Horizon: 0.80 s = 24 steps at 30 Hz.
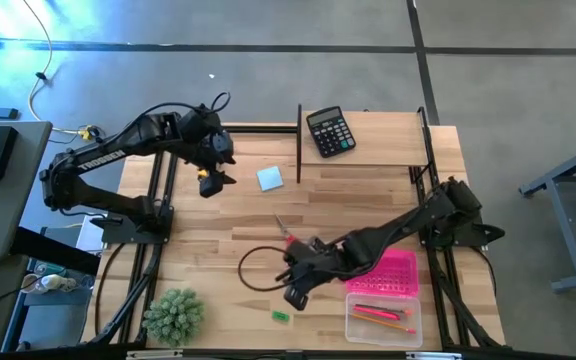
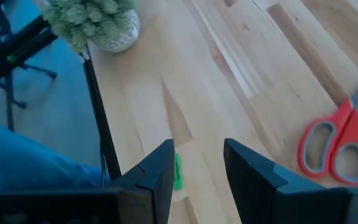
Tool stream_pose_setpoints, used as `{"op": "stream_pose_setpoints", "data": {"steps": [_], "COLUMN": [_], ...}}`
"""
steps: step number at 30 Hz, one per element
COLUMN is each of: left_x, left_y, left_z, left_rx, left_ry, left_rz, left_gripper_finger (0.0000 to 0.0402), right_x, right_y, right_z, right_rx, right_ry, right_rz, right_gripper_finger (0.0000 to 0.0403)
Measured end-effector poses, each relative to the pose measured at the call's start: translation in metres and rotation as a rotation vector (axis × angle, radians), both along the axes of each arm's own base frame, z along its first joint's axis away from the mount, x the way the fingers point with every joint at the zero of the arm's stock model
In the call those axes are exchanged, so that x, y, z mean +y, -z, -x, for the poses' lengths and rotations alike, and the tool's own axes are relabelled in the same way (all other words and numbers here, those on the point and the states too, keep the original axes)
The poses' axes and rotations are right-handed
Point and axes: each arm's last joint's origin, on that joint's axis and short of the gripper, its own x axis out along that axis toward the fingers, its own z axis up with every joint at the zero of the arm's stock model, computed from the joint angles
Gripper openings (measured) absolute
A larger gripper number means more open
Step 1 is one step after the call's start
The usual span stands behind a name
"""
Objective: Pack school essentials
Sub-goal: Put the green eraser into the supply box
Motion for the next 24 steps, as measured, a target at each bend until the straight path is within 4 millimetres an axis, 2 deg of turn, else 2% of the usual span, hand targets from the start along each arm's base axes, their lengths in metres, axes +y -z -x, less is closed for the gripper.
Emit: {"op": "stream_pose_setpoints", "data": {"steps": [8, 12, 18, 24], "left_x": [-0.001, -0.001, -0.006, -0.014], "left_y": [0.0, 0.001, 0.007, 0.012], "left_z": [-0.001, 0.001, 0.009, 0.017], "left_rx": [0.002, 0.018, 0.118, 0.234], "left_ry": [-0.008, -0.076, -0.162, -0.223], "left_rz": [0.005, 0.027, 0.135, 0.218], "left_gripper_finger": [0.028, 0.028, 0.028, 0.028], "right_x": [0.001, 0.016, 0.037, 0.047], "right_y": [-0.02, -0.02, -0.002, 0.022], "right_z": [-0.016, -0.018, -0.019, -0.027], "right_rx": [0.078, 0.067, 0.091, 0.122], "right_ry": [-0.088, -0.204, -0.322, -0.335], "right_rz": [0.113, 0.116, 0.176, 0.189], "right_gripper_finger": [0.013, 0.013, 0.013, 0.013]}}
